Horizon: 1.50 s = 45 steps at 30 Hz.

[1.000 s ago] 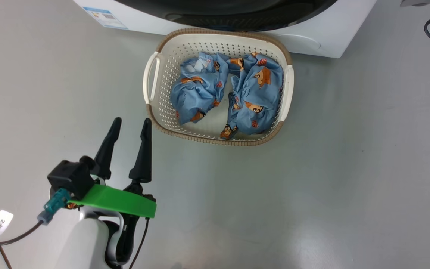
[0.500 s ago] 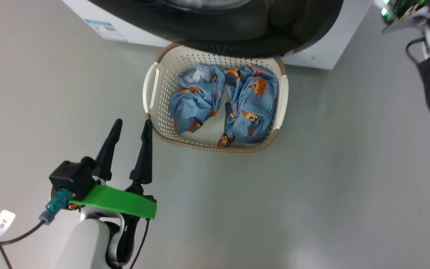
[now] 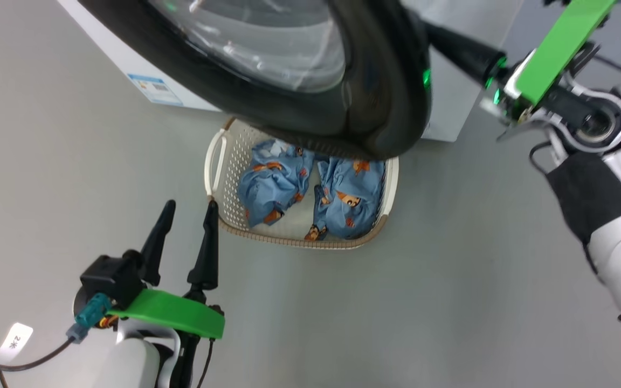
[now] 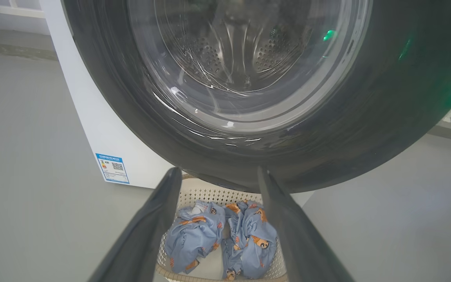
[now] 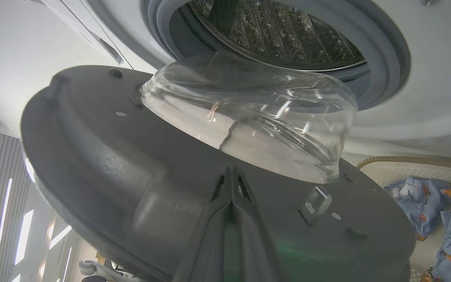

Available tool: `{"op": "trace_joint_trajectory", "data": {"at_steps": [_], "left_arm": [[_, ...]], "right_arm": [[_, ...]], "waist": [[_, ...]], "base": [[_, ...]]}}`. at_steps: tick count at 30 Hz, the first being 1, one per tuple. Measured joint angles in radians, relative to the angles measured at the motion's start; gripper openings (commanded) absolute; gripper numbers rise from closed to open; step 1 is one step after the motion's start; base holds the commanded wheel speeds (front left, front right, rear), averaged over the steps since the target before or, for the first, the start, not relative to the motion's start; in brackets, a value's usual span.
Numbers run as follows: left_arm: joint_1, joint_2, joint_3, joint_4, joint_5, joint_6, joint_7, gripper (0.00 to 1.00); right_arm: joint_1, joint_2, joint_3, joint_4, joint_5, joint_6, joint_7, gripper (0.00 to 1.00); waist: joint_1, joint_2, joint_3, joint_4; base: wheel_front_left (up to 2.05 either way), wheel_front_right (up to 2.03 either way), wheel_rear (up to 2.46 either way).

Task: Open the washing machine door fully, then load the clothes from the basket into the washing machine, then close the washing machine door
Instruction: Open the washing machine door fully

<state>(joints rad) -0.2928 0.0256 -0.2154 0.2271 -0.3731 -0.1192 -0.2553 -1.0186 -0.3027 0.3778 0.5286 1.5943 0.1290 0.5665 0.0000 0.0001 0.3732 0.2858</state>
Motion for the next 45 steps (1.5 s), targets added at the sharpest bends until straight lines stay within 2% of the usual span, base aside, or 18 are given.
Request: {"op": "trace_joint_trajectory", "data": {"at_steps": [20, 45], "left_arm": [[0.1, 0.004, 0.028, 0.013, 0.035, -0.004, 0.0, 1.0], [0.135, 0.006, 0.027, 0.005, 0.031, -0.004, 0.0, 1.0]], "right_arm": [[0.197, 0.061, 0.055, -0.098, 0.002, 0.0, 0.067, 0.0], [0.302, 0.175, 0.12, -0.135, 0.001, 0.0, 0.105, 0.0]], "waist": [[0.0, 0.0, -0.153, 0.004], [0.0, 0.0, -0.196, 0.074]], "base": [[0.0, 0.0, 0.0], [0.0, 0.0, 0.0]]}}
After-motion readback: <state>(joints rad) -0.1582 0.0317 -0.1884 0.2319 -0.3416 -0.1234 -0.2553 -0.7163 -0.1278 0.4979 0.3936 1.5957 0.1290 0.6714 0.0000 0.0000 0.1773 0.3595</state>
